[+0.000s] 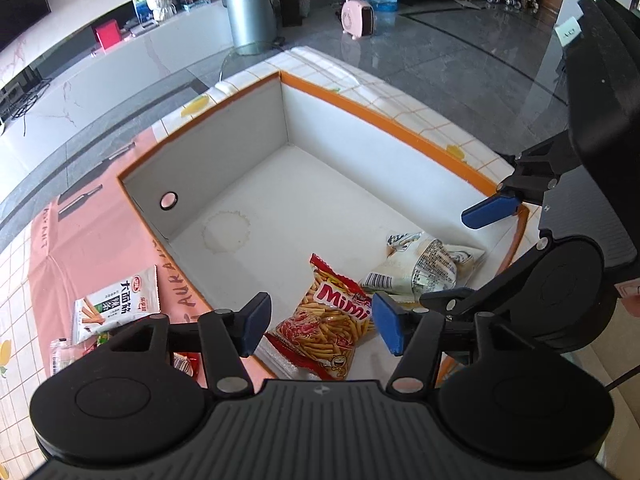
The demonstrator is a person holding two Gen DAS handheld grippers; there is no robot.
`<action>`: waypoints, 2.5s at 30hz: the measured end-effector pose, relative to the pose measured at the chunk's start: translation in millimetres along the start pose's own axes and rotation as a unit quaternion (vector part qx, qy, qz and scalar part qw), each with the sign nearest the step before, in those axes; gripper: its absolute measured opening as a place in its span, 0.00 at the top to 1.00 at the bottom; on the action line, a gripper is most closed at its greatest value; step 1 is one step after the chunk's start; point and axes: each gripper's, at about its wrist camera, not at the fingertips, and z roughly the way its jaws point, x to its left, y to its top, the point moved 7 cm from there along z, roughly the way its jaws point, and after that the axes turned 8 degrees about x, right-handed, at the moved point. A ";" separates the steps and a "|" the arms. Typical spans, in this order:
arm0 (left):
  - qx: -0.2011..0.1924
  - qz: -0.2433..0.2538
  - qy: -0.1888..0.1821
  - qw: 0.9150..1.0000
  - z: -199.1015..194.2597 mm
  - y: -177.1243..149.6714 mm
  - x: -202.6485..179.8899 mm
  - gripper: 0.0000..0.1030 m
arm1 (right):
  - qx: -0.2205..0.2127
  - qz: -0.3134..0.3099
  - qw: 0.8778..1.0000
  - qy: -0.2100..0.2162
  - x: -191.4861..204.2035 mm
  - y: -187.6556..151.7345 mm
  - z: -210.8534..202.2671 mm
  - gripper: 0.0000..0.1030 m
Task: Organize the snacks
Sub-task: 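Carry both bags into the orange box and open both tools, then move both tools back over the remaining snacks, then grasp the green Green Raisin bag with the left tool while the right tool grasps red packets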
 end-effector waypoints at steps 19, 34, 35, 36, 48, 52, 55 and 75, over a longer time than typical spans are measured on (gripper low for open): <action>-0.116 -0.066 0.058 0.989 -94.7 -56.1 42.6 0.29 | -0.131 0.116 0.984 0.023 54.2 -23.3 -81.5 0.12; -0.134 -0.196 0.106 0.966 -110.5 -144.6 126.8 0.29 | -0.188 0.175 0.963 0.084 158.8 -13.2 -70.5 0.11; -0.131 -0.202 0.109 0.964 -108.9 -152.1 131.8 0.29 | -0.189 0.174 0.963 0.080 165.4 -11.5 -67.8 0.11; -0.130 -0.209 0.112 0.963 -107.2 -160.5 138.1 0.29 | -0.189 0.171 0.964 0.076 170.8 -10.0 -65.4 0.11; -0.098 -0.285 0.089 0.949 -68.1 -214.7 183.1 0.42 | -0.173 0.108 0.978 0.046 223.7 11.9 -23.0 0.22; -0.097 -0.302 0.055 0.947 -55.2 -219.8 189.8 0.42 | -0.165 0.105 0.979 0.053 229.7 19.9 -7.7 0.38; -0.098 -0.308 0.043 0.945 -46.7 -219.9 194.4 0.42 | -0.155 0.107 0.980 0.061 230.9 27.3 5.2 0.44; -0.110 -0.313 0.011 0.943 -11.9 -172.4 225.1 0.30 | -0.147 0.167 0.970 0.098 209.1 94.2 49.8 0.39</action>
